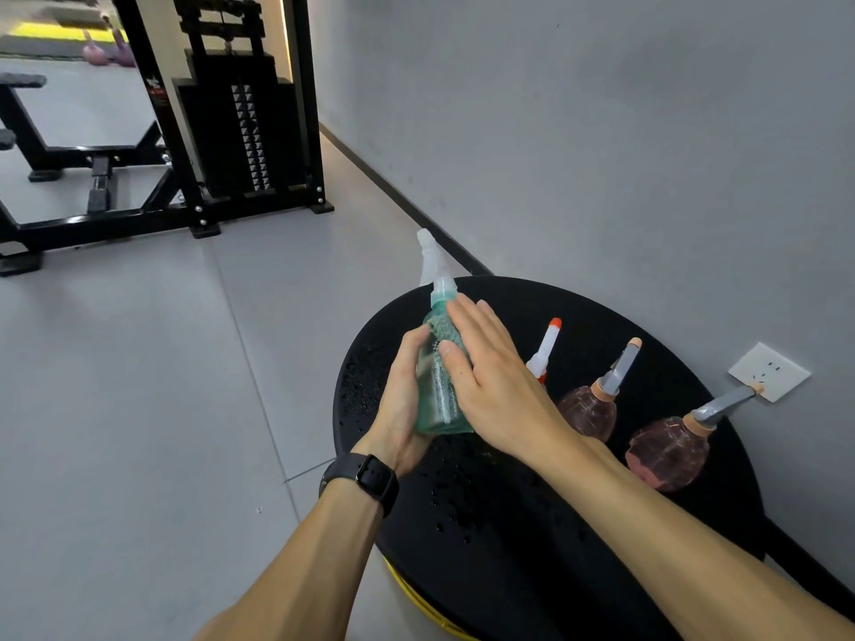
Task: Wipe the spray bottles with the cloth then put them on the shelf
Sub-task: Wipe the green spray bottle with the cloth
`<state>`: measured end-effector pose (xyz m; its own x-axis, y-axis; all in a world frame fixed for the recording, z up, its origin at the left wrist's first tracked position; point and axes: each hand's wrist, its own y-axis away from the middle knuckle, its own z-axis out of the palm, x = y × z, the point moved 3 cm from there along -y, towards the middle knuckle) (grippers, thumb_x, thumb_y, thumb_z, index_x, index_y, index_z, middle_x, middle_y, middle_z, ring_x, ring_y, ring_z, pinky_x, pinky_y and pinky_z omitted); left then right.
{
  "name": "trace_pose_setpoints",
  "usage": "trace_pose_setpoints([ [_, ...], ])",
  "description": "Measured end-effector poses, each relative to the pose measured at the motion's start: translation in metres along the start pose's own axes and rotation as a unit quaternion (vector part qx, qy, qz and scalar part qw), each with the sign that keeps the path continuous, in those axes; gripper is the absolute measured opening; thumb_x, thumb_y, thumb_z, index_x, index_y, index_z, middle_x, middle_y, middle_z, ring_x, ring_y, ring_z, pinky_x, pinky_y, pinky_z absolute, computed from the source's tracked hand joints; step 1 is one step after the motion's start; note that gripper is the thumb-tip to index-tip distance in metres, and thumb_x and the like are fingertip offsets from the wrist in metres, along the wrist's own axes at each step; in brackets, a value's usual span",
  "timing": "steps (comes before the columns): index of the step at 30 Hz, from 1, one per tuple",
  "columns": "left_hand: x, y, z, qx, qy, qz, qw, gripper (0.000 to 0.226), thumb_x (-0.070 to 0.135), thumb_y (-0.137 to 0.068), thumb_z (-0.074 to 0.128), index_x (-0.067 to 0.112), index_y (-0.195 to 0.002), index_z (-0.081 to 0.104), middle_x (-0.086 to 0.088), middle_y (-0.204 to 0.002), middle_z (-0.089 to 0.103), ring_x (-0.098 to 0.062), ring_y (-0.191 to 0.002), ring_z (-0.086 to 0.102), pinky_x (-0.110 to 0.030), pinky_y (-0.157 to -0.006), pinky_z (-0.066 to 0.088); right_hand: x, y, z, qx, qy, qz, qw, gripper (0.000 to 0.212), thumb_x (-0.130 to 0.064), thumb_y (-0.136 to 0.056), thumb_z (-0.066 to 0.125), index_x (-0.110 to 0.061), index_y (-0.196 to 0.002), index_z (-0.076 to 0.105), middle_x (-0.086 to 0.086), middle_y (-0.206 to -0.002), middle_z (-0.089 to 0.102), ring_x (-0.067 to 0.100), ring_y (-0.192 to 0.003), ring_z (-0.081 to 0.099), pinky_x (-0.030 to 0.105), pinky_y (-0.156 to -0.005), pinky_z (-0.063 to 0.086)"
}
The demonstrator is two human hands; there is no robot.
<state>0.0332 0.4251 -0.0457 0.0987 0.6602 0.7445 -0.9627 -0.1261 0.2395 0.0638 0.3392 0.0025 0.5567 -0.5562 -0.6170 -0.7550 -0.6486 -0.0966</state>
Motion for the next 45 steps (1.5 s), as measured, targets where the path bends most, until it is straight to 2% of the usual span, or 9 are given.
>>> trace_pose_setpoints([
  [7,-0.001,0.0,0.001,-0.011,0.011,-0.019,1.0,0.047,0.05,-0.093,0.044,0.013,-0.09,0.072,-0.007,-0.08,0.071,-0.023,-0.068,0.069,-0.038,-0.067,0.056,-0.001,-0.015,-0.006,0.013,-0.013,0.019,1.0,0.051,-0.031,-0.106,0.027,-0.024,-0.155,0.013,-0.013,-0.162,0.007,0.001,-0.147,-0.004,0.015,-0.107,0.001],
  [11,-0.001,0.001,0.003,-0.013,0.012,-0.001,1.0,0.049,0.058,-0.093,0.049,0.018,-0.1,0.076,-0.009,-0.097,0.074,-0.025,-0.085,0.071,-0.043,-0.076,0.056,-0.002,-0.01,-0.003,0.016,-0.025,0.019,0.999,0.05,-0.031,-0.106,0.027,-0.025,-0.154,0.014,-0.013,-0.161,0.009,0.001,-0.147,-0.002,0.015,-0.107,0.002],
  [18,0.0,0.001,0.002,-0.006,0.014,0.011,1.0,0.052,0.066,-0.09,0.049,0.023,-0.095,0.078,-0.005,-0.093,0.071,-0.022,-0.082,0.068,-0.038,-0.073,0.056,0.0,0.009,0.003,-0.001,-0.015,0.034,0.999,0.052,-0.036,-0.106,0.024,-0.027,-0.155,0.009,-0.017,-0.161,0.005,-0.004,-0.145,-0.005,0.014,-0.107,-0.001],
  [23,0.002,0.001,0.0,-0.014,0.031,0.014,0.999,0.046,0.057,-0.092,0.054,0.018,-0.094,0.078,-0.005,-0.091,0.072,-0.019,-0.08,0.069,-0.036,-0.077,0.054,0.001,0.024,0.004,-0.004,-0.015,0.035,0.999,0.052,-0.037,-0.106,0.024,-0.031,-0.155,0.009,-0.022,-0.16,0.003,-0.009,-0.143,-0.007,-0.001,-0.091,-0.01],
  [25,0.003,0.001,0.0,-0.015,0.026,0.013,0.999,0.044,0.054,-0.092,0.057,0.015,-0.099,0.075,-0.006,-0.09,0.071,-0.019,-0.078,0.068,-0.034,-0.074,0.055,0.001,0.028,0.004,-0.002,-0.018,0.03,0.999,0.051,-0.037,-0.106,0.024,-0.032,-0.154,0.009,-0.024,-0.159,0.004,-0.013,-0.141,-0.007,-0.007,-0.088,-0.008],
  [26,0.002,0.001,0.001,-0.016,0.025,0.013,0.999,0.043,0.052,-0.092,0.058,0.013,-0.102,0.073,-0.006,-0.089,0.07,-0.019,-0.077,0.068,-0.033,-0.071,0.056,0.001,0.03,0.004,-0.002,-0.02,0.028,0.999,0.051,-0.037,-0.106,0.025,-0.032,-0.154,0.01,-0.024,-0.159,0.004,-0.013,-0.141,-0.008,-0.006,-0.093,-0.007],
  [29,0.002,-0.001,0.0,-0.019,0.034,0.018,0.999,0.041,0.046,-0.094,0.058,0.011,-0.111,0.069,-0.007,-0.093,0.07,-0.019,-0.079,0.069,-0.032,-0.069,0.057,0.001,0.03,0.002,-0.001,-0.024,0.019,1.0,0.052,-0.037,-0.105,0.026,-0.03,-0.155,0.011,-0.022,-0.159,0.006,-0.012,-0.142,-0.007,0.013,-0.111,0.002],
  [37,0.004,-0.001,0.0,-0.033,0.038,0.025,0.998,0.037,0.047,-0.094,0.054,0.018,-0.104,0.075,-0.004,-0.092,0.072,-0.019,-0.078,0.07,-0.032,-0.065,0.056,-0.003,0.009,-0.004,0.012,-0.023,0.016,1.0,0.052,-0.035,-0.106,0.027,-0.027,-0.155,0.012,-0.018,-0.16,0.006,-0.007,-0.144,-0.005,0.011,-0.107,-0.001],
  [45,-0.001,-0.004,-0.002,-0.02,-0.004,-0.013,1.0,0.048,0.053,-0.095,0.045,0.014,-0.102,0.072,-0.006,-0.087,0.072,-0.022,-0.075,0.07,-0.039,-0.069,0.056,-0.003,-0.009,-0.011,0.028,-0.025,0.018,0.999,0.051,-0.031,-0.106,0.029,-0.023,-0.155,0.016,-0.013,-0.161,0.012,0.002,-0.147,0.004,0.02,-0.114,0.007],
])
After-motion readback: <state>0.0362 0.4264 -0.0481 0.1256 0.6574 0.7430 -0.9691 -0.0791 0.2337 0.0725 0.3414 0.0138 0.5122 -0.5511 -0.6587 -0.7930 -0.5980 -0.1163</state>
